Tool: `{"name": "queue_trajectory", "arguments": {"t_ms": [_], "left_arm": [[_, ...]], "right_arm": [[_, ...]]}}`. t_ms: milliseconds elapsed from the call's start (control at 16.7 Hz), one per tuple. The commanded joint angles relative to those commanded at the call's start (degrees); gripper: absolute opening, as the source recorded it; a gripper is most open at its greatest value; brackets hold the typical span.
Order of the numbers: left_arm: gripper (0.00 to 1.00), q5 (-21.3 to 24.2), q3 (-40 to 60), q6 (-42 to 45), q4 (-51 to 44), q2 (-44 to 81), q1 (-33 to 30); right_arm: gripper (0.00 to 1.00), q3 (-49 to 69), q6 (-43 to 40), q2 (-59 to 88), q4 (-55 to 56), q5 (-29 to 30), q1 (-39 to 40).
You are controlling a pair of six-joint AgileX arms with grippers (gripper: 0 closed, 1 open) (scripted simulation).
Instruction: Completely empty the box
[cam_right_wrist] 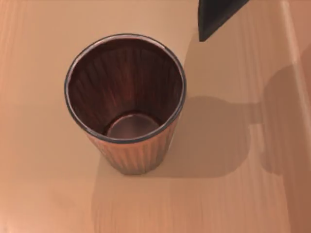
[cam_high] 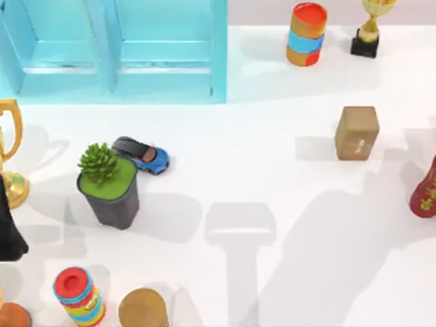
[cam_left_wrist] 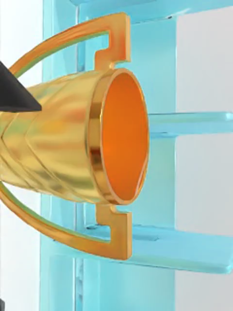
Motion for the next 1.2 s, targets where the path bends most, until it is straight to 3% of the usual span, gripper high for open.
{"name": "queue_trajectory", "arguments": {"t_ms": [480,780,1200], "left_arm": [[1.00,0.00,0.00,0.00,0.00,0.00,0.00],[1.00,0.00,0.00,0.00,0.00,0.00,0.00],[1.00,0.00,0.00,0.00,0.00,0.00,0.00]], "right_arm": [[1.00,-9.72,-0.33,3.25,13.06,0.03,-0.39],[1.00,-10.50,-0.25,3.67,13.89,0.04,-0.32],[0.47,-10.50,-0.25,3.67,13.89,0.04,-0.32]]}}
